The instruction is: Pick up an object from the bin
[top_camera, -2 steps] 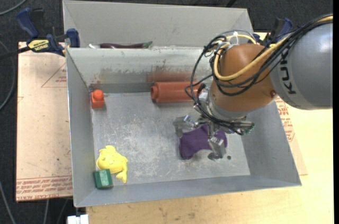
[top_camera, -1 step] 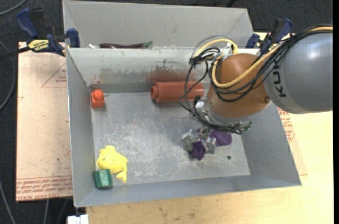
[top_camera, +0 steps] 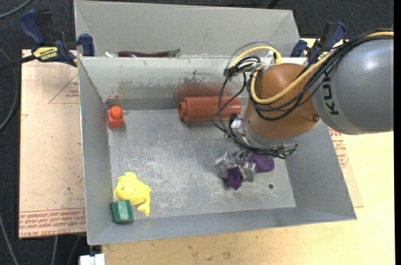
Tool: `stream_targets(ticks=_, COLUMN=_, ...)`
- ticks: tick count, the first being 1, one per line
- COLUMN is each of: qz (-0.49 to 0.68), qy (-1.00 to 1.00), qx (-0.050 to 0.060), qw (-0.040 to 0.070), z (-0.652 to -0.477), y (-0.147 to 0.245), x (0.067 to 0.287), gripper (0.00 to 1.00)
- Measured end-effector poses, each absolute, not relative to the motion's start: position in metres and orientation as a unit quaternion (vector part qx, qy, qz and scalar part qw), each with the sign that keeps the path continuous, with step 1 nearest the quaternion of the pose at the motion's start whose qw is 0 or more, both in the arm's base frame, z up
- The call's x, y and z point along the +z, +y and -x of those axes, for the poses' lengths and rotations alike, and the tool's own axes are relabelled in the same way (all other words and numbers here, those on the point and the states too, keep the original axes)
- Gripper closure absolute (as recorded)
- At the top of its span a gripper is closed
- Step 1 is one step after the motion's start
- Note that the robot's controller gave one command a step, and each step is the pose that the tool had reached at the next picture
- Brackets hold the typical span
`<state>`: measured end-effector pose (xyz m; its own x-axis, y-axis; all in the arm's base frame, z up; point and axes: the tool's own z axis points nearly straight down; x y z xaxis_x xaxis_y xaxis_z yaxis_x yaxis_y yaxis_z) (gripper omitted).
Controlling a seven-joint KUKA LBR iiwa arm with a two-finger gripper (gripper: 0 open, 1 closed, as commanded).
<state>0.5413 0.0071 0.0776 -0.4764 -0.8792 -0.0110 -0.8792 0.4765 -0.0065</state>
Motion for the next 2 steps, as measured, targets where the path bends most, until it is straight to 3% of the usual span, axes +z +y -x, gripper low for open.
stream_targets(ticks=1, qz=0.701, qy=0.713, qx=-0.001, qw=0.007, z=-0.5551, y=0.0186, x=0.071, gripper=1.0)
stream_targets(ticks=2, qz=0.701, qy=0.713, qx=-0.001, qw=0.007, z=-0.5551, y=0.0186, x=0.071, gripper=1.0)
